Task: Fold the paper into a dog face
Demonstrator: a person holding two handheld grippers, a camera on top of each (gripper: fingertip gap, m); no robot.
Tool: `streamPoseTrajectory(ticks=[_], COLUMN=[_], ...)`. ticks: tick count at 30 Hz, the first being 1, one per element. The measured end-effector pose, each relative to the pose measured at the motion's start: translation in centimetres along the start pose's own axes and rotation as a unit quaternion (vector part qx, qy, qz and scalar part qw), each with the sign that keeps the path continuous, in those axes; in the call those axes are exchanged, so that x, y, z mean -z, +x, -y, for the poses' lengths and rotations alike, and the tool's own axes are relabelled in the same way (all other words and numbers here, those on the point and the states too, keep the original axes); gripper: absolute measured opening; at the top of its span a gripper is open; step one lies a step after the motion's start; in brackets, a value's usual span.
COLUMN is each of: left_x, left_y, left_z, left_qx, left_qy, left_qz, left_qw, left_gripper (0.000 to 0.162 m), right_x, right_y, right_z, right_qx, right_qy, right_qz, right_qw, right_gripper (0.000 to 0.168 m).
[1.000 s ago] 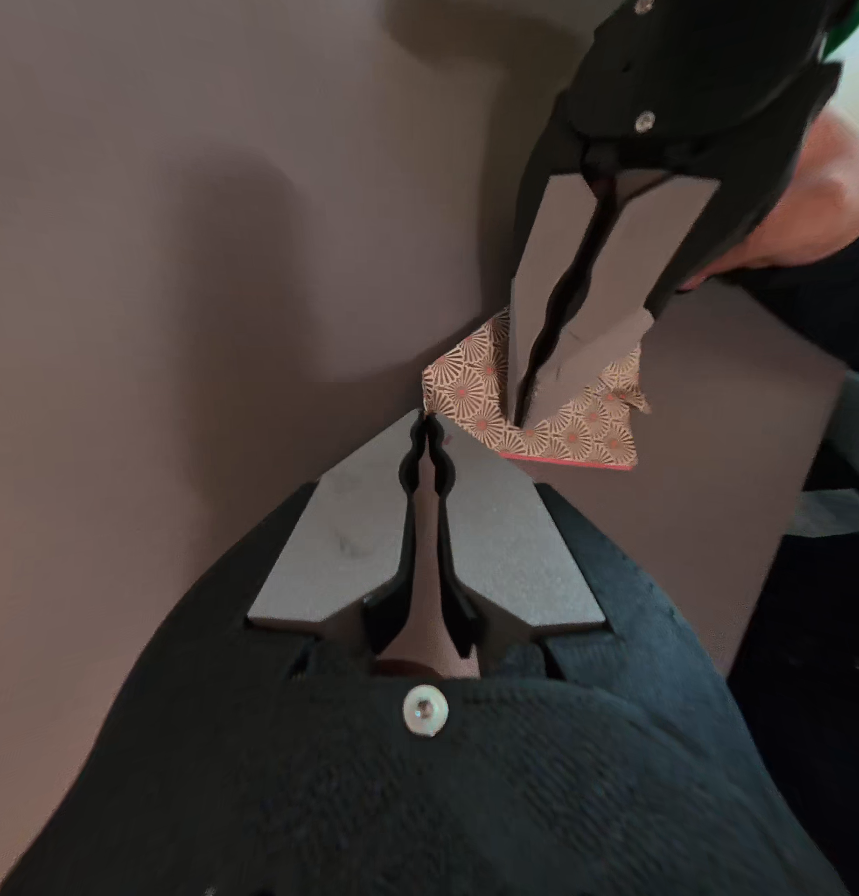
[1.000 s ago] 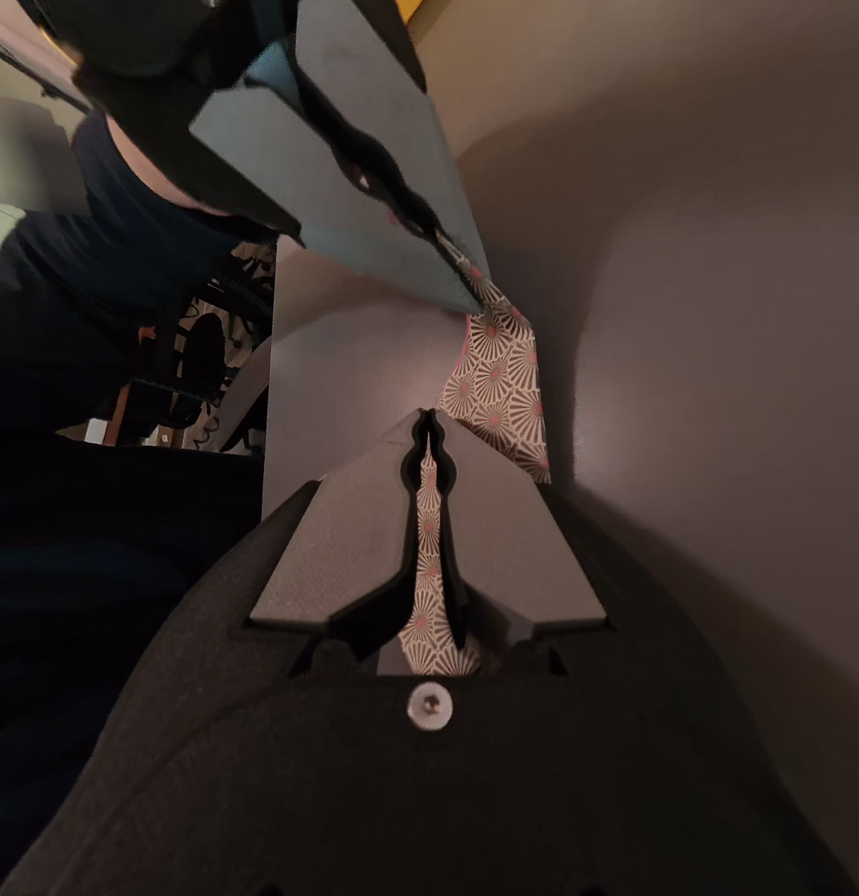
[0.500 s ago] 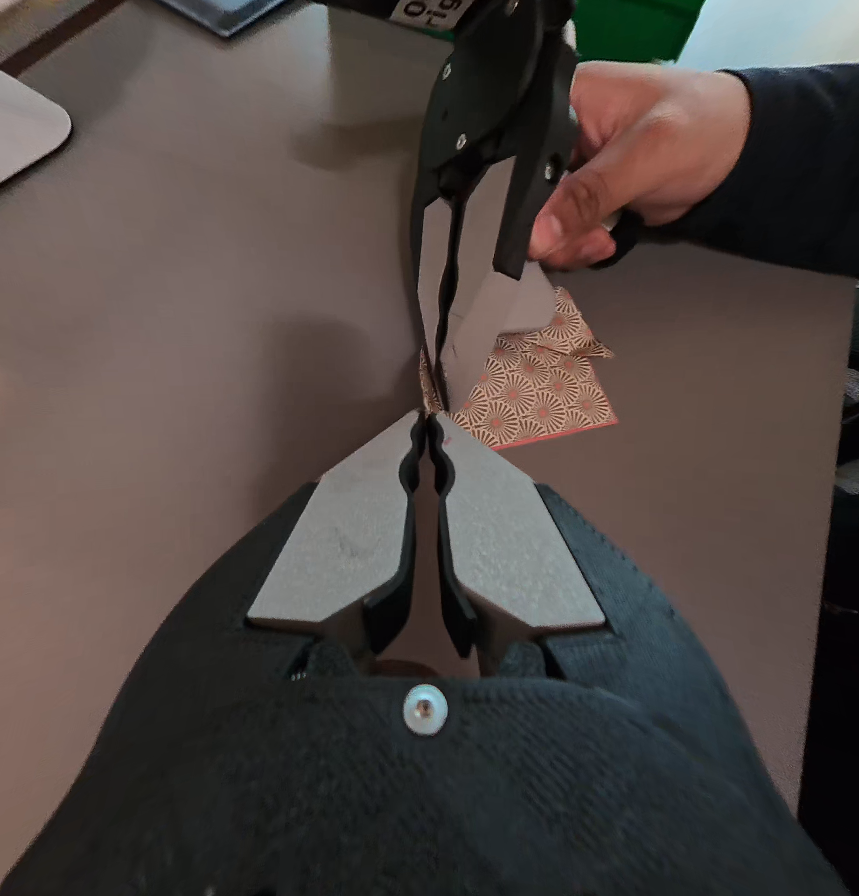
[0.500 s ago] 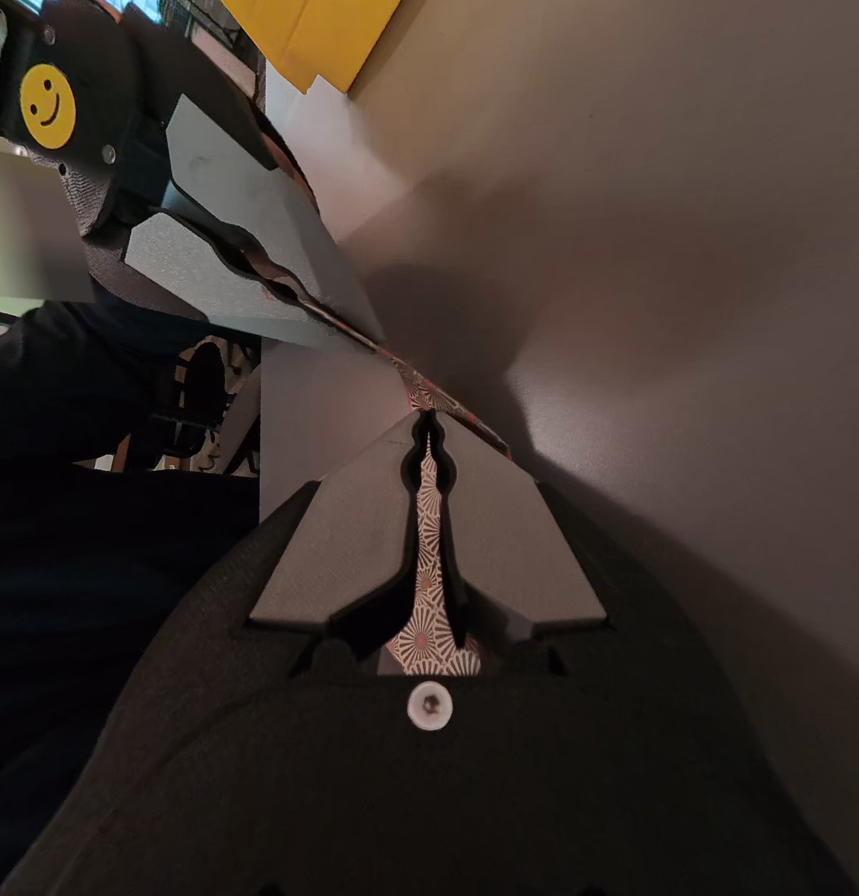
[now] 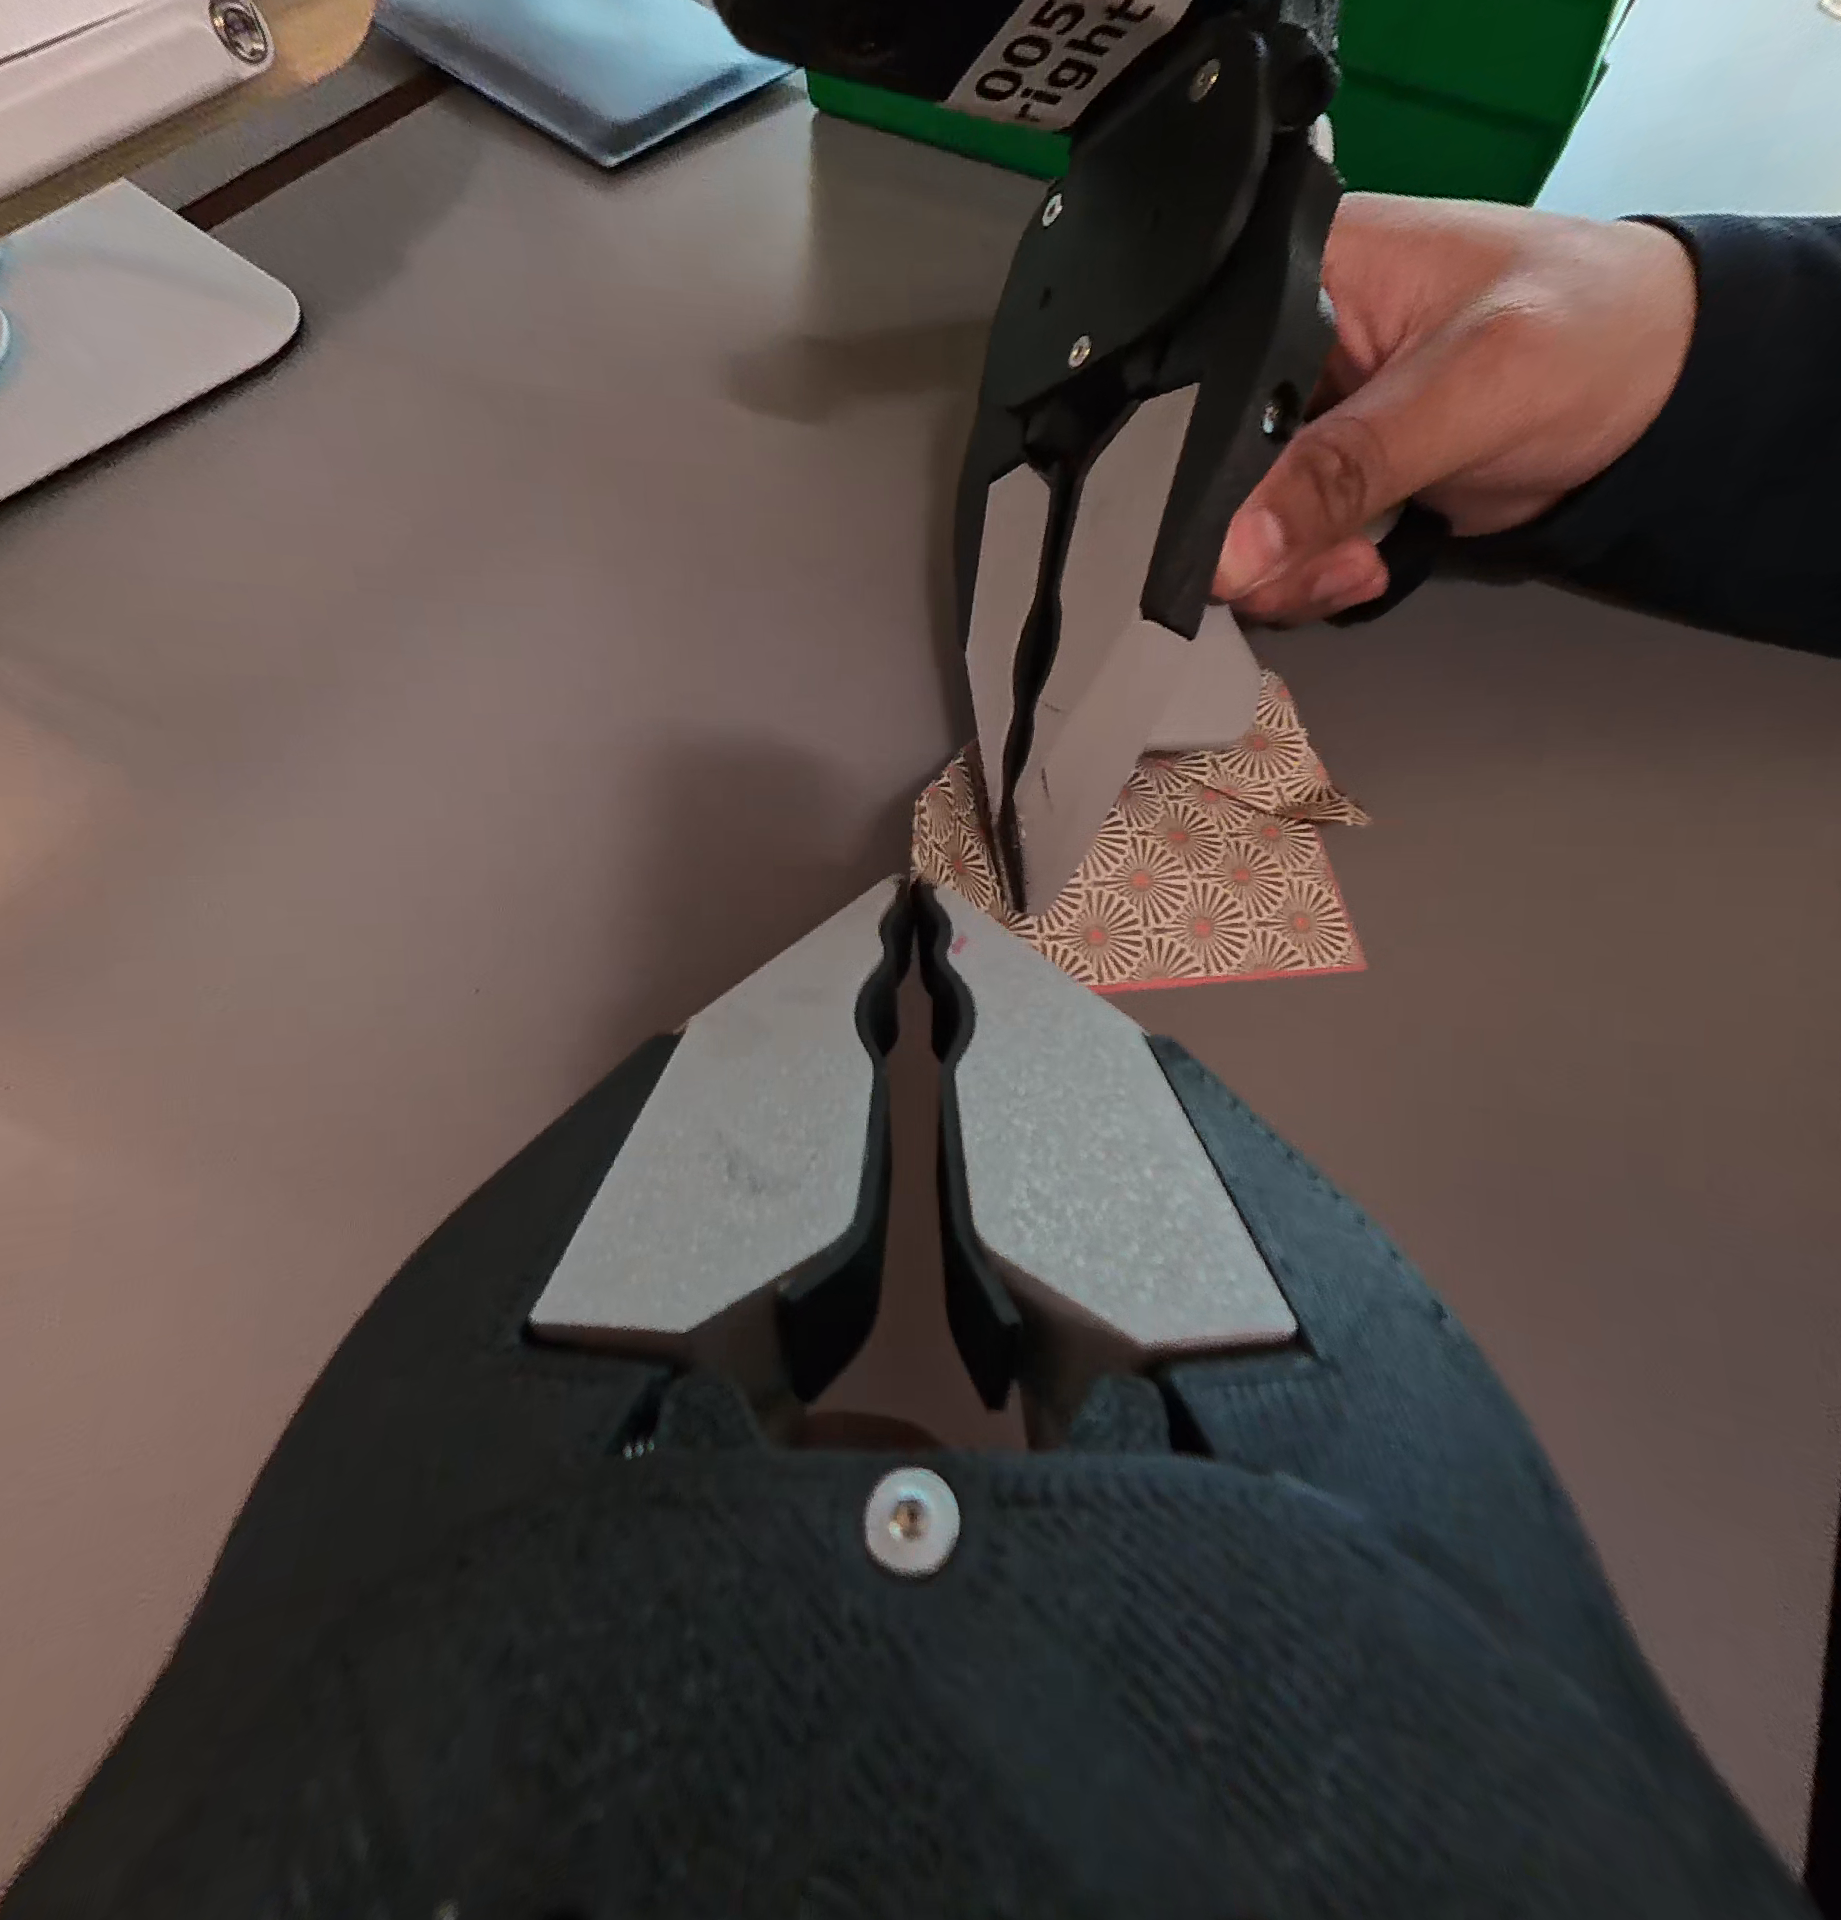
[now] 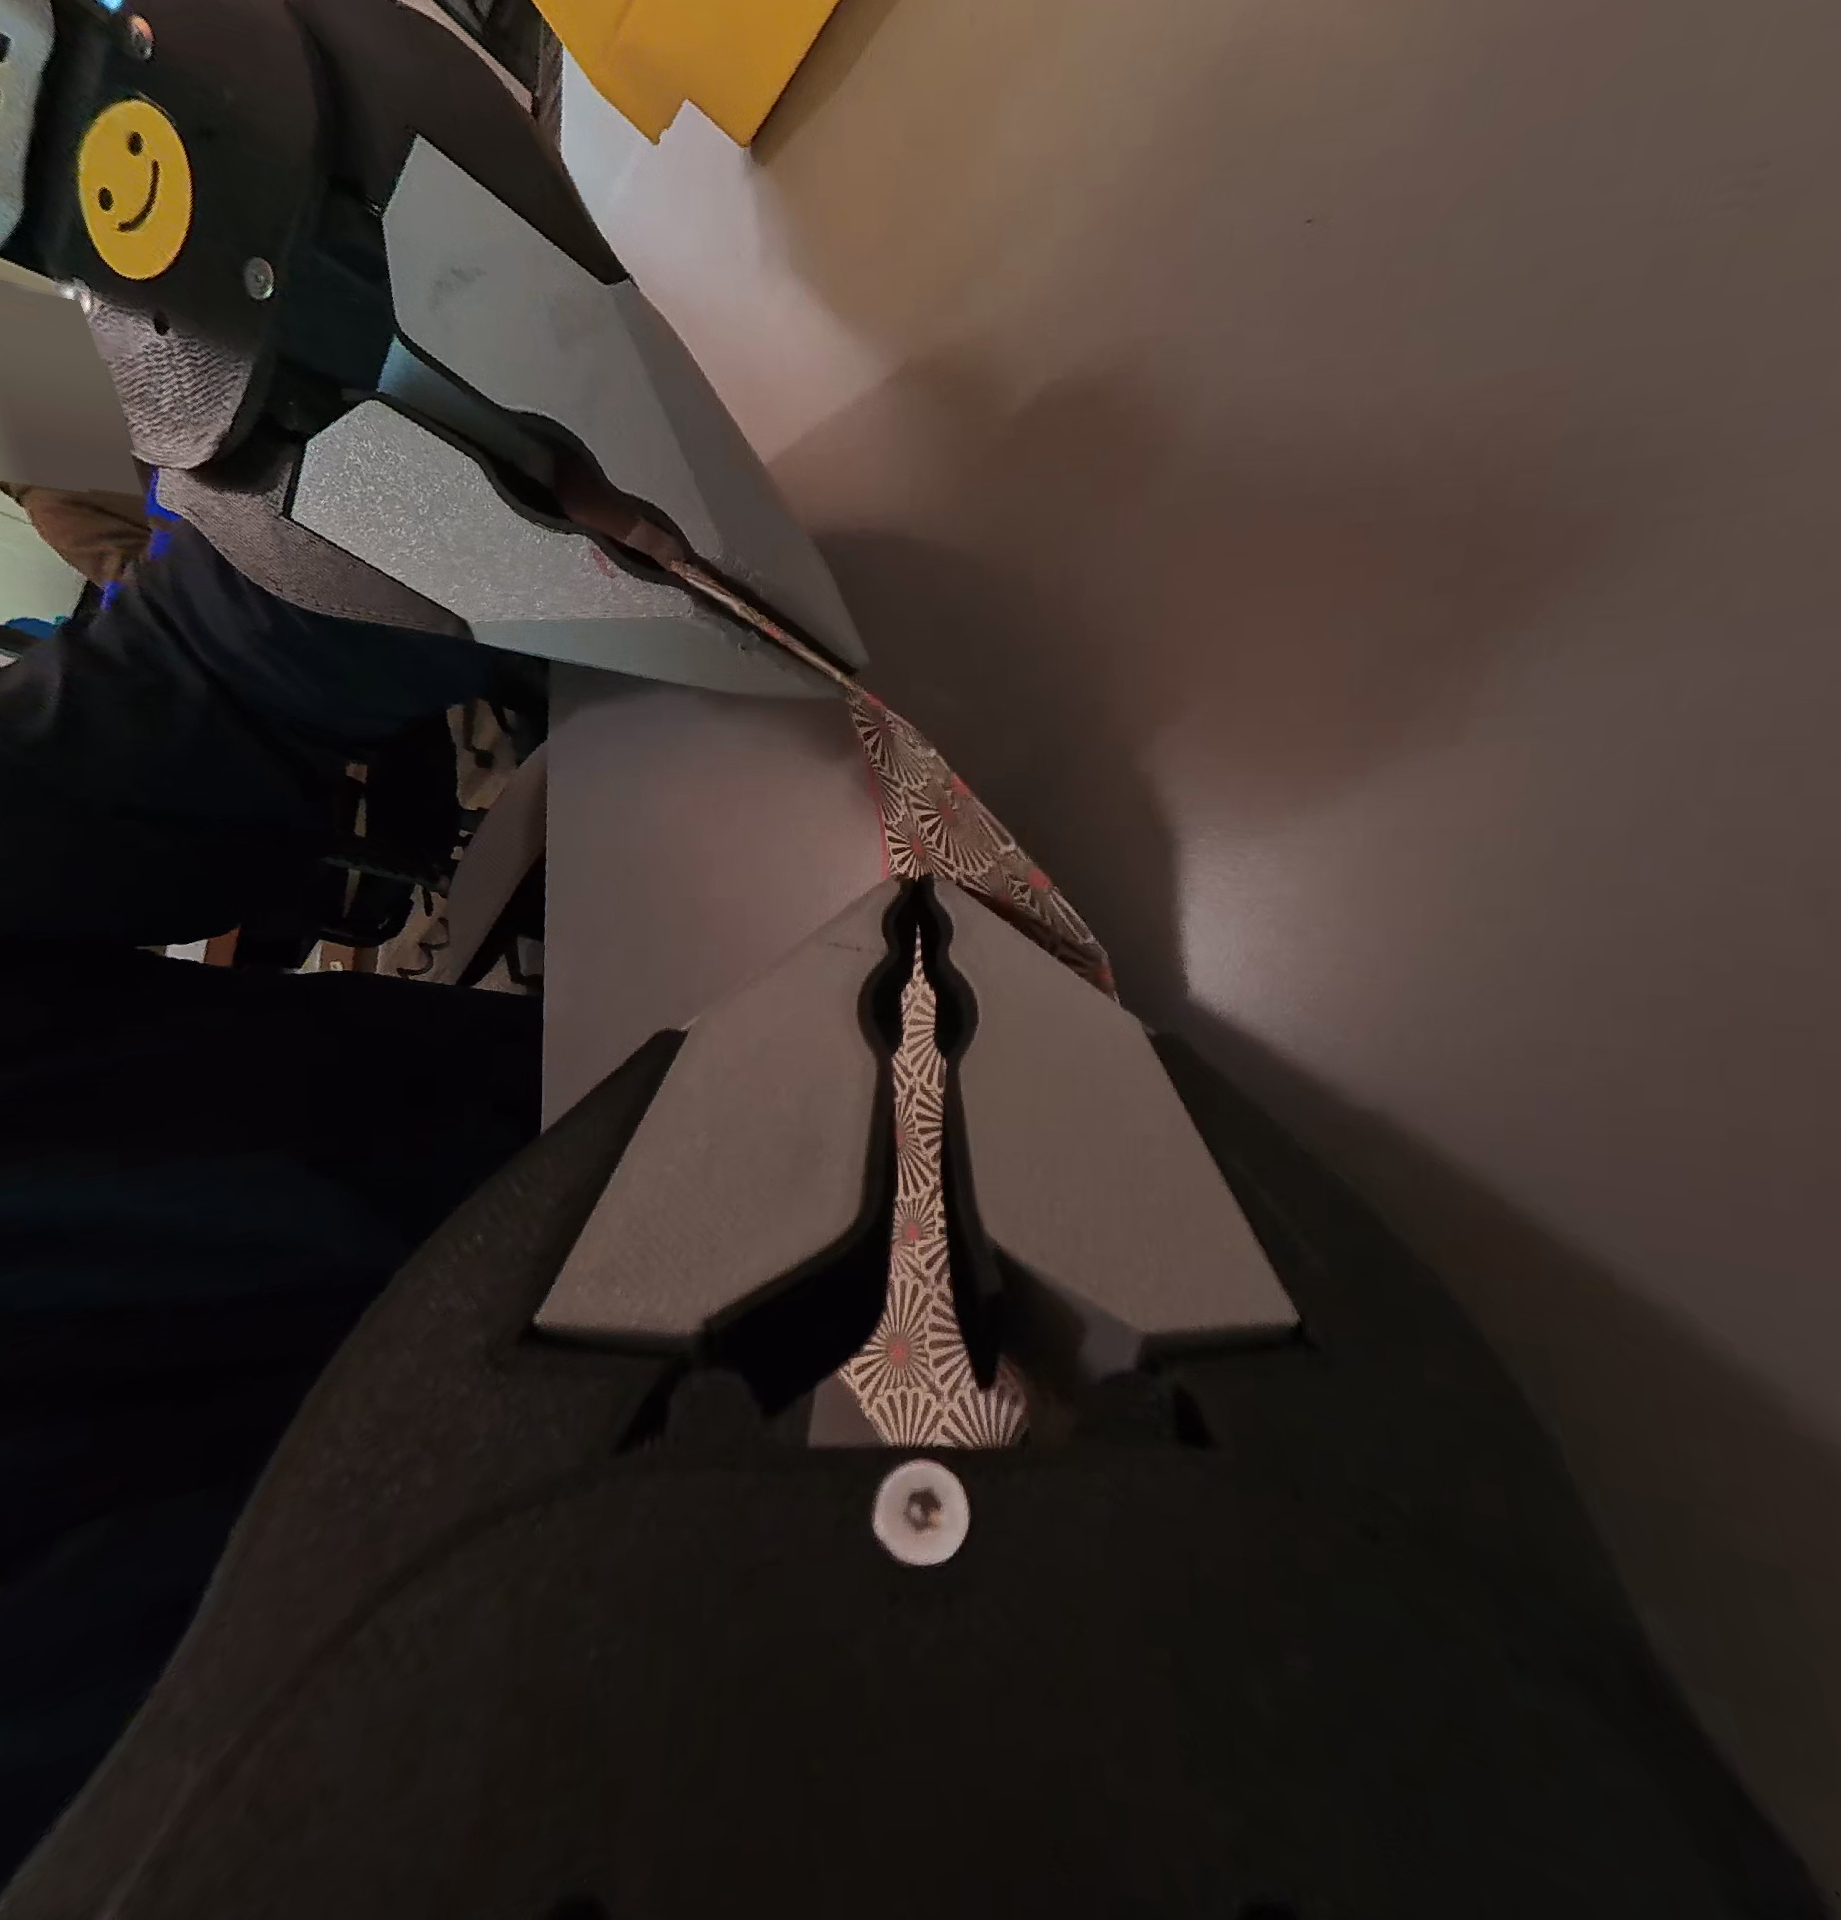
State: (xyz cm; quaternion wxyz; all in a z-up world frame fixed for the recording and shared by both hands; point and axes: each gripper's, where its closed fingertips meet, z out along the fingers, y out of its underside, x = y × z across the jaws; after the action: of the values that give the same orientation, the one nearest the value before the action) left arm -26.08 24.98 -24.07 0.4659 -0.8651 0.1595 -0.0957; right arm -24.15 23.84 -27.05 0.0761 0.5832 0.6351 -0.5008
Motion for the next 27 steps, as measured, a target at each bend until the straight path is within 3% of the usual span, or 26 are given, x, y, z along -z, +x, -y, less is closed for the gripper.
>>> streamPoseTrajectory(ticks=[5,12,27], left_x=[0.5,0.6,0.1], left_y=[1.8,2.4,2.2], left_z=[0.4,-0.9,-1.1], left_qx=[-0.038,-0.147,-0.165], left_qy=[0.038,0.025,0.015], left_qz=[-0.036,-0.017,0.020], left_qw=[0.998,0.989,0.986], left_gripper=[0.000,0.000,0.000], right_x=[0.2,0.6,1.2], right_y=[0.3,0.5,0.9], right_z=[0.2,0.3,0.6], right_qx=[-0.012,-0.039,-0.090], right_qy=[0.008,0.016,0.047], right_qz=[-0.004,0.012,0.019], right_qw=[1.000,0.999,0.995], right_gripper=[0.000,0.000,0.000])
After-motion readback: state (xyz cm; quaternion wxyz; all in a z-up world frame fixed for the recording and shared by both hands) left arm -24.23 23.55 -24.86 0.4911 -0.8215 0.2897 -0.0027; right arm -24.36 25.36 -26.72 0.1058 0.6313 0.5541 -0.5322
